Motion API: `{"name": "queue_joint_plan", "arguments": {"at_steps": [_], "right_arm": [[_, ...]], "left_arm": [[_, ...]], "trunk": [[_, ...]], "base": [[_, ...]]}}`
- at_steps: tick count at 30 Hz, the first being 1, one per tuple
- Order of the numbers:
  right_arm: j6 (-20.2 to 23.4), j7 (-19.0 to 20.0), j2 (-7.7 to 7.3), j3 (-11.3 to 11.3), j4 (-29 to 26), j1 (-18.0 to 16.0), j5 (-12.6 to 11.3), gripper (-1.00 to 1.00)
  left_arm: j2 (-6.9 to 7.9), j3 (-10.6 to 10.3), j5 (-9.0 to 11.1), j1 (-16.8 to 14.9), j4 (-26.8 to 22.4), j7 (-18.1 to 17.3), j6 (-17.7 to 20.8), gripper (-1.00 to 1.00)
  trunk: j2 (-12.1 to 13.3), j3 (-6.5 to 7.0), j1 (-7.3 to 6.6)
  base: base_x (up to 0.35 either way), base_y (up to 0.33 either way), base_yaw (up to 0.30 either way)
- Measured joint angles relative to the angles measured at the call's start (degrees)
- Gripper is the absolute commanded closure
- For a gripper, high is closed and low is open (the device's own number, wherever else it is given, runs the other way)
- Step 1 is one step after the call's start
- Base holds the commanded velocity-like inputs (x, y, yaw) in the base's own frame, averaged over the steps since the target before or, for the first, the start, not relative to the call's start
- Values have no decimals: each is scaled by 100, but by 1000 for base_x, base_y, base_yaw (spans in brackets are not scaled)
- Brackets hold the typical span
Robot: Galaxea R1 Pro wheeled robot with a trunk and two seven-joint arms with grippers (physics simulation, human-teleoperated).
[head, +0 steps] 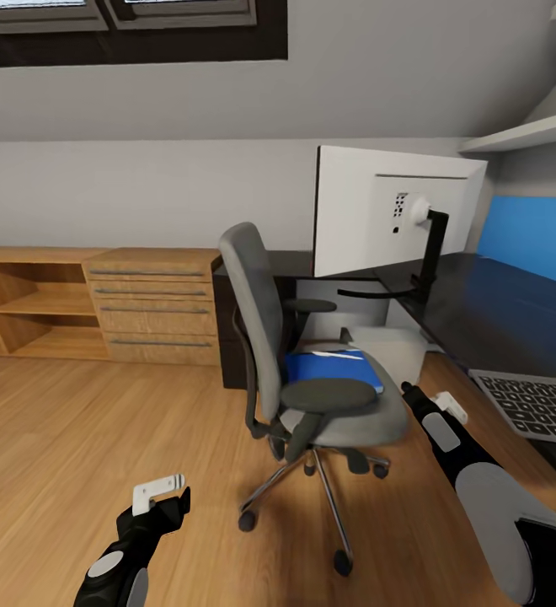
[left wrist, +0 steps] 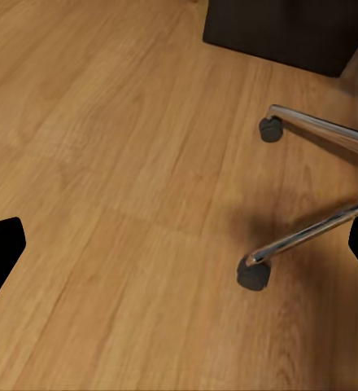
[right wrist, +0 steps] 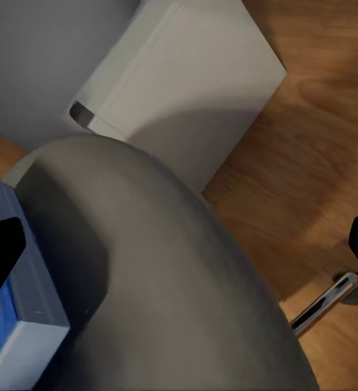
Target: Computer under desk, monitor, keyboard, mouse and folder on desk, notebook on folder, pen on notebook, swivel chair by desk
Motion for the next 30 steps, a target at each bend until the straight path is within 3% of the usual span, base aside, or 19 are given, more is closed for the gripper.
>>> {"name": "queue_joint_plan", "arguments": {"at_steps": [15, 30], "right_arm": [[-1, -7, 0, -6, 0, 0, -34, -100], [0, -17, 0, -9, 0, 0, -169, -100]], "left_arm": [[0, 0, 3, 0, 2, -4, 7, -100], [-4, -3, 0, 0, -5, -3, 15, -100]], "trunk": [[0, 0, 1], [0, 0, 3]], "base": [[156, 0, 0], [21, 0, 0]]}}
